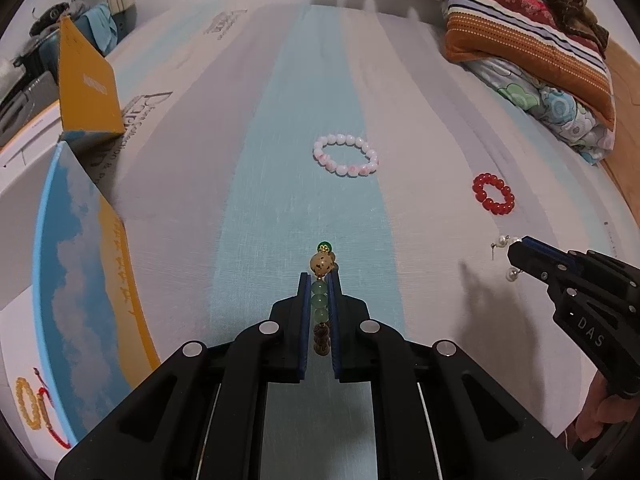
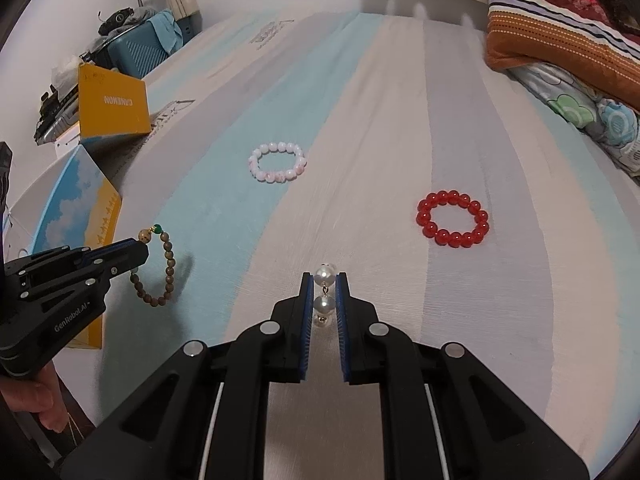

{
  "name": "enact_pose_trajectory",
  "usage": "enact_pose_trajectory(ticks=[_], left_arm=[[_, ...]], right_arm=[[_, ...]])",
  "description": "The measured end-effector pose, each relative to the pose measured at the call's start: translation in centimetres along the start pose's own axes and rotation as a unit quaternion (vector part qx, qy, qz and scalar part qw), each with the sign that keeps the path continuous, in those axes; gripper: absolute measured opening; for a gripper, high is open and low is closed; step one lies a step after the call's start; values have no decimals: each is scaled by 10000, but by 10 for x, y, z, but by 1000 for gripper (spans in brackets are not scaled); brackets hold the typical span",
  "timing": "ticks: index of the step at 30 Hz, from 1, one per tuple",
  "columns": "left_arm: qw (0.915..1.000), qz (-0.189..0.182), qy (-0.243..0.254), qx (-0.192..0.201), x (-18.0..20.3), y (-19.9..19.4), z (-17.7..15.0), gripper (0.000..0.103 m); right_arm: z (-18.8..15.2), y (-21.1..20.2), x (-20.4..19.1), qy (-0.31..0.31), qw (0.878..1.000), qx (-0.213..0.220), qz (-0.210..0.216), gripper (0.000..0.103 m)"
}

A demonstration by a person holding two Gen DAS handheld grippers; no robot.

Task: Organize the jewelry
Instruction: 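Lift both held pieces and carry them over the white box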

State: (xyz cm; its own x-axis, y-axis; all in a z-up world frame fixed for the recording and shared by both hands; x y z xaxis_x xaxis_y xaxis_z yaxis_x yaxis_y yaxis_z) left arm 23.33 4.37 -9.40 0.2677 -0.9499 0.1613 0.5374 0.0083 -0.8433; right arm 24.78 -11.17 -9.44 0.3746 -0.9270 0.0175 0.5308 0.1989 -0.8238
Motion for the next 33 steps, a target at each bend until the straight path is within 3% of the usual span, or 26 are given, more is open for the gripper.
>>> enact_pose_trajectory(ticks=[33], left_arm=[[9991,58,41,413,-4,-83,6,8]], right_arm=[[19,-76,-20,-116,9988,451,-131,10]])
Point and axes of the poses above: each gripper's, at about its wrist camera, not at the fingertips, and y roughly the way its jaws point, x to its right, z to its top, the point moved 6 cm from there along y, roughly the way its jaws point, and after that the axes turned 12 degrees about -y, right-handed, at the moved point
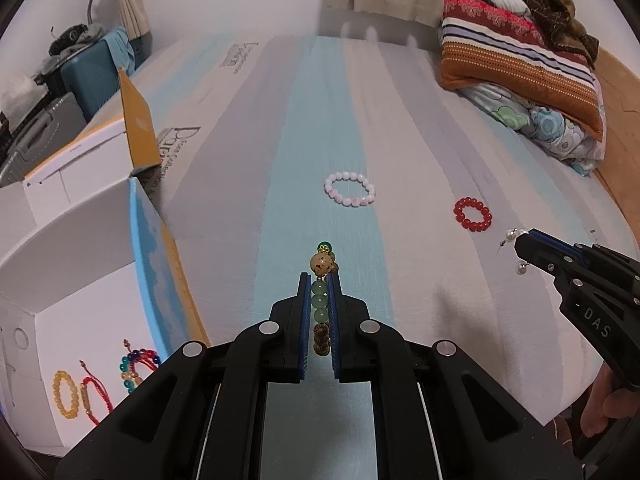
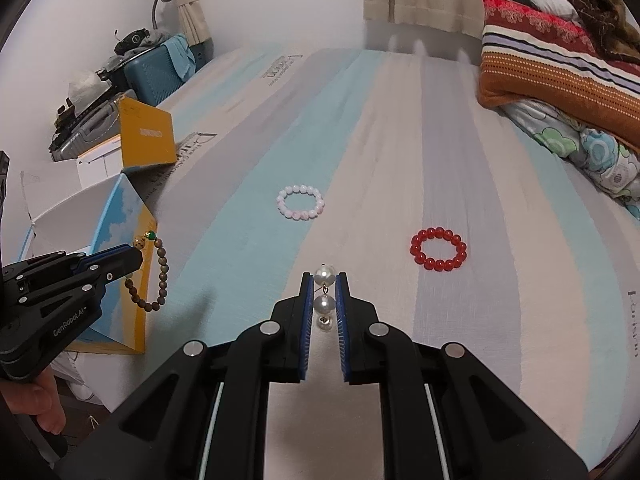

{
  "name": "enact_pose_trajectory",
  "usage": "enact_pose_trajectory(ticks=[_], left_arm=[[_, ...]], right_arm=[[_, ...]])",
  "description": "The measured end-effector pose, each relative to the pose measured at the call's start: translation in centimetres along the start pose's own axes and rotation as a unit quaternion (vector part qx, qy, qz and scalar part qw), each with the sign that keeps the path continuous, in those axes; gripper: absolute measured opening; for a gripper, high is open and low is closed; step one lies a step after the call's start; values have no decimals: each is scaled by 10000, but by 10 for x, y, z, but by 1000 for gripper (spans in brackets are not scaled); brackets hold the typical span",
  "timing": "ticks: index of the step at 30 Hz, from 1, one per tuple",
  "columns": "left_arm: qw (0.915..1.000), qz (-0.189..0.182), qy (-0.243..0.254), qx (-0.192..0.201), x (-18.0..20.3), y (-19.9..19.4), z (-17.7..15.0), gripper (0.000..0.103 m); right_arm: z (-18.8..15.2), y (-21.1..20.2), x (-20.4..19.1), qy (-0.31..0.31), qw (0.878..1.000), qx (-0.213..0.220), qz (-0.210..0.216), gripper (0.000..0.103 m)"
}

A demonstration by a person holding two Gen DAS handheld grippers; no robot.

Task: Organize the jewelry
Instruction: 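Lift both held pieces and carry them over the white box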

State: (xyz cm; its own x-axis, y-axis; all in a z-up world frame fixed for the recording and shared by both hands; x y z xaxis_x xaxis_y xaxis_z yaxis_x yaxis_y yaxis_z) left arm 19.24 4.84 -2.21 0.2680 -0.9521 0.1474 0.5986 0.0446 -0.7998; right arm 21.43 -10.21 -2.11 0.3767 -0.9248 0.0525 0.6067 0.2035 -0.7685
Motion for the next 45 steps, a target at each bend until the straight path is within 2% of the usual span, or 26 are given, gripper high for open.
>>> enact_pose_trajectory(ticks=[12,22,37,45], left_arm=[[9999,-12,-50,148,-14,-28,5,8],[9994,48,-177,304,-41,-54,9,8],[9972,225,-517,498,-103,-87,13,8],[9948,352,-792,527,-148,-99,6,8]], right_arm=[[11,-17,-19,-140,9999,97,7,11],[27,-30,-53,-316,9992,221,88,10],[52,-35,-122,-680,9967,344,275,11],[64,-34,-168,-895,9943,388,421,11]])
Point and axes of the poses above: each gripper's, at about its wrist camera, not at the fingertips, and y roughly the way its jaws point, x to its right, z to its top, the point moved 6 cm from there along y, roughly the way its jaws point, and after that the axes turned 12 degrees about -y, right-handed, at the moved point
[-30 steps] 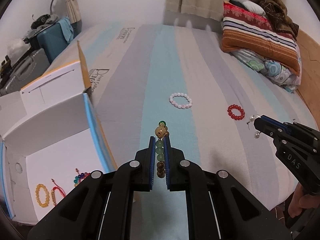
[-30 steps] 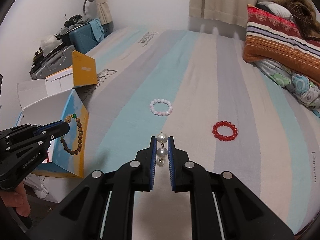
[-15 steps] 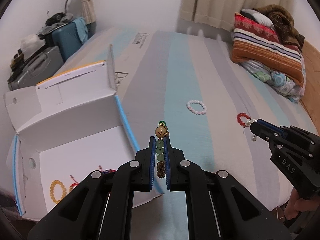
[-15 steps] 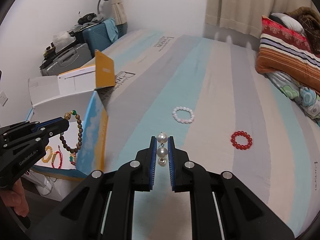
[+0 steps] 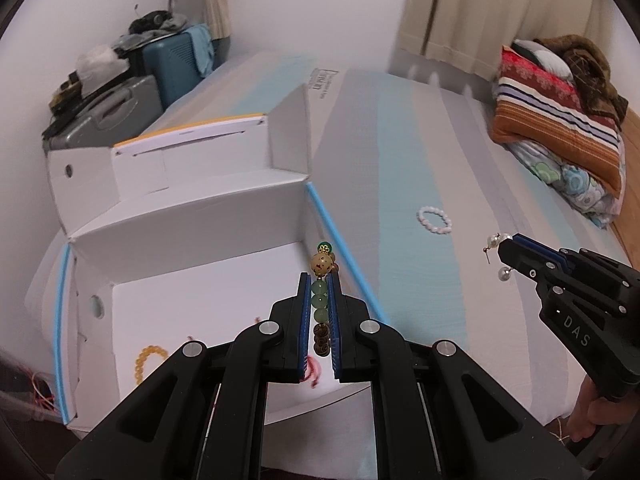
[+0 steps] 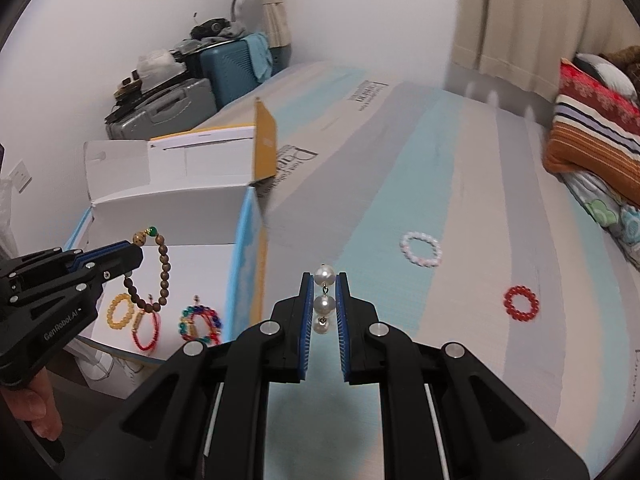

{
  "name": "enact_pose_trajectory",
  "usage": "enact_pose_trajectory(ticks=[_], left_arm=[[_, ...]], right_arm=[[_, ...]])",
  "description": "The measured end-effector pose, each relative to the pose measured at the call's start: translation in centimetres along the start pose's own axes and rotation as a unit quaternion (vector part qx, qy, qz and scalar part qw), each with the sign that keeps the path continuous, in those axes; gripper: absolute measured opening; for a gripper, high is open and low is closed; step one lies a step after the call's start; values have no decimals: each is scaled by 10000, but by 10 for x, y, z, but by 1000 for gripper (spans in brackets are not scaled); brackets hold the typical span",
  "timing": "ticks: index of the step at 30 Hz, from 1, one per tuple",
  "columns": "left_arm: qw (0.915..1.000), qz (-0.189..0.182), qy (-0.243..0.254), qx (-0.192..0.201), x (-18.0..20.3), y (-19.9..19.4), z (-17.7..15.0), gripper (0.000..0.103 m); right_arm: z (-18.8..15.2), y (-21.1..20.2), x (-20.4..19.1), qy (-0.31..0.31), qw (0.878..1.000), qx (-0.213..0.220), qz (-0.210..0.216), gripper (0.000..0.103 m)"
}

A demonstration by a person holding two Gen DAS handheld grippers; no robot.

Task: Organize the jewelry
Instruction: 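Lift both held pieces and carry them over the white box, then lower both pieces into the box and open both tools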

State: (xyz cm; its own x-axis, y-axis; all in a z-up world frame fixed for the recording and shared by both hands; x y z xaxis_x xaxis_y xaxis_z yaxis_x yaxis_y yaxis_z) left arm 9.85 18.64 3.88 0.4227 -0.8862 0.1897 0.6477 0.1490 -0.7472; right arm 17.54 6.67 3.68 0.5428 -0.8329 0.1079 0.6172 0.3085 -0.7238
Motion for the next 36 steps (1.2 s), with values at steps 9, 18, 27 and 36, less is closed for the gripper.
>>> enact_pose_trajectory(ticks=[9,18,27,36], left_arm=[[9993,212,-320,35,-59,-10,4,8],[9977,369,-573,56,-105,-18,3,8],[9954,513,-793,-126,-141,-11,-10,8],[9920,518,-1005,-553,-166,13,-25,8]], right_arm=[[23,10,-52,-293,9994,27,200,10],[37,24,-106,-562,9975,-9,439,10],[35,49,-148,-813,9939,-293,682,11],[22,82,-171,-888,9894,-780,846,11]])
Point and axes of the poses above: each gripper's, at about its wrist camera, not at the fingertips, and y roughly the way its jaws point, x to its right, z to its top, the point moved 6 cm from there along y, roughly the way its jaws point, and after that the axes turned 12 degrees about -y, right-handed, at the moved point
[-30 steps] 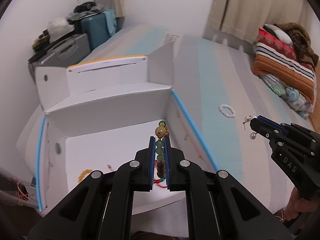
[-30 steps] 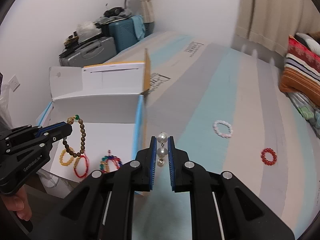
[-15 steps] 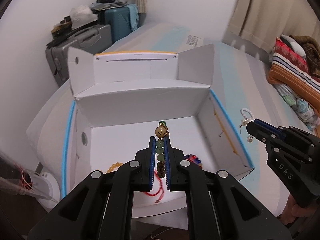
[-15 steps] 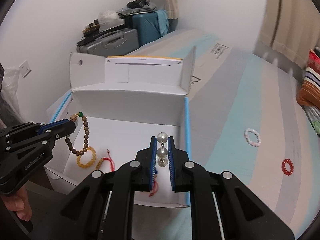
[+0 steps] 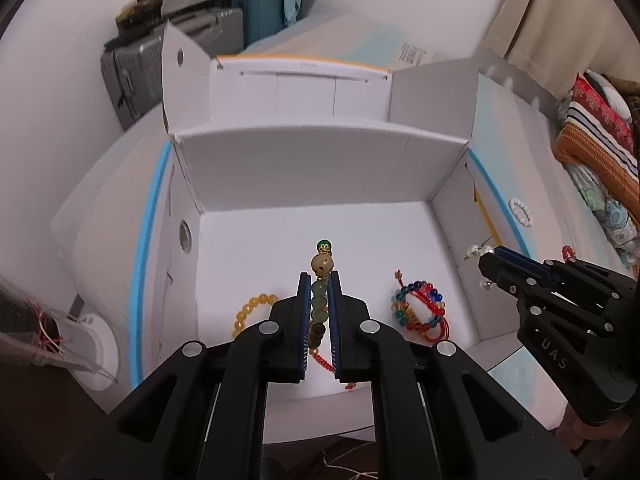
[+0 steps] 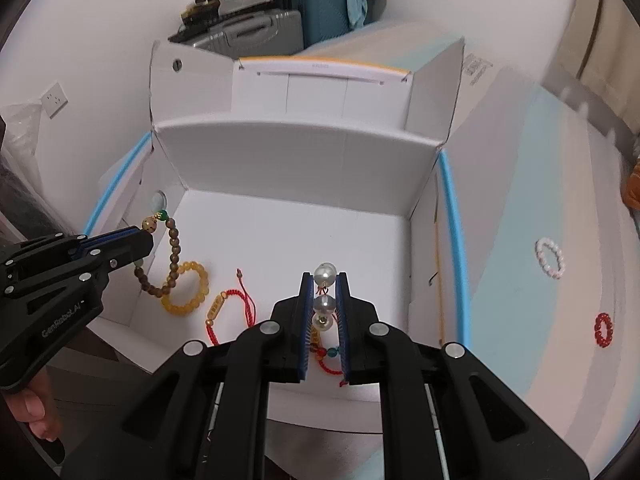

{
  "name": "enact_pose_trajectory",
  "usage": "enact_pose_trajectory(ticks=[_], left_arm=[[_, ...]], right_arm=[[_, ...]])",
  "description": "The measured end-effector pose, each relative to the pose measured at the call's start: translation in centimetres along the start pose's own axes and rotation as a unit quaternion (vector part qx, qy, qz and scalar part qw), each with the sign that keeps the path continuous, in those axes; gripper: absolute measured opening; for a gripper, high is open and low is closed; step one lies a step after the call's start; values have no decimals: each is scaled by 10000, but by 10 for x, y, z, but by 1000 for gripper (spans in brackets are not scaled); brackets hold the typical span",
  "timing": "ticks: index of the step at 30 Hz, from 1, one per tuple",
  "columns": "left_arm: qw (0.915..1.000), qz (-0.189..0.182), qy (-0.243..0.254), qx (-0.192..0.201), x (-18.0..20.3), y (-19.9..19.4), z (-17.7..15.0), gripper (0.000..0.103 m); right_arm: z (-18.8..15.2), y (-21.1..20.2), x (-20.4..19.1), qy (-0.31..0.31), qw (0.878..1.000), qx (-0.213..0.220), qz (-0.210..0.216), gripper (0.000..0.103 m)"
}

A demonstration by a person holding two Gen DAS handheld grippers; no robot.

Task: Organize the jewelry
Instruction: 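Lower both pieces into the box and open both tools, then withdraw both tools from the box back over the bed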

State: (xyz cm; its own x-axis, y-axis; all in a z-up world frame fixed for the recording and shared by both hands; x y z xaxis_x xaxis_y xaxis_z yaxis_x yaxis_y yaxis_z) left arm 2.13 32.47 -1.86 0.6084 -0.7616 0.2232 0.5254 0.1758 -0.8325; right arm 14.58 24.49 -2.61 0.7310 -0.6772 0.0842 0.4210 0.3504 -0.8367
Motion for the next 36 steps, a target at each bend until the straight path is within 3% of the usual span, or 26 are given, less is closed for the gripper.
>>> enact_pose_trajectory(ticks=[8,22,24,25,27,29,31,34,36], left_arm=[[9995,116,62,-289,-9,18,-11,8],[9983,390,34,-440,-30,29,-15,10],[9983,414,6,-403,-33,27,-13,11],[9984,429,-4,-372,-33,26,-11,13],[9986,436,-14,-303,-34,22,-9,26],[9987,466,-31,-199,-33,18,-6,38],[9986,516,-39,-106,-32,14,-3,51],[9985,545,-21,76,-25,6,1,62],[9984,539,-29,172,-20,2,3,75]], right_arm=[[-10,21,-8,73,9993,-354,102,11],[-8,30,-25,60,9988,-481,57,12],[-7,29,-24,79,9989,-467,42,19],[-6,27,-23,91,9990,-434,30,29],[-5,23,-21,135,9993,-349,2,41],[-3,16,-19,133,9996,-257,-51,43],[-1,9,-15,139,9997,-148,-110,60],[1,-3,-8,142,9996,-2,-236,70],[1,-10,-1,157,9994,88,-309,77]])
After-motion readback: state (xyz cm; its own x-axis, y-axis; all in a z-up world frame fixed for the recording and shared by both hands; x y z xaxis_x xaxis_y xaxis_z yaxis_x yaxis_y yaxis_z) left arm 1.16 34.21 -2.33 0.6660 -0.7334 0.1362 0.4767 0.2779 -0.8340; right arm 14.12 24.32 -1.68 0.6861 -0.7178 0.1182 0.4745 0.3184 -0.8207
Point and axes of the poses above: each gripper's, at about its wrist camera, not at the fingertips, and y roughly the way its jaws point, x to its right, z to its top, the point moved 6 cm from there along y, roughly the way its jaws point, and after that the axes turned 12 degrees about -y, right-handed, at the moved point
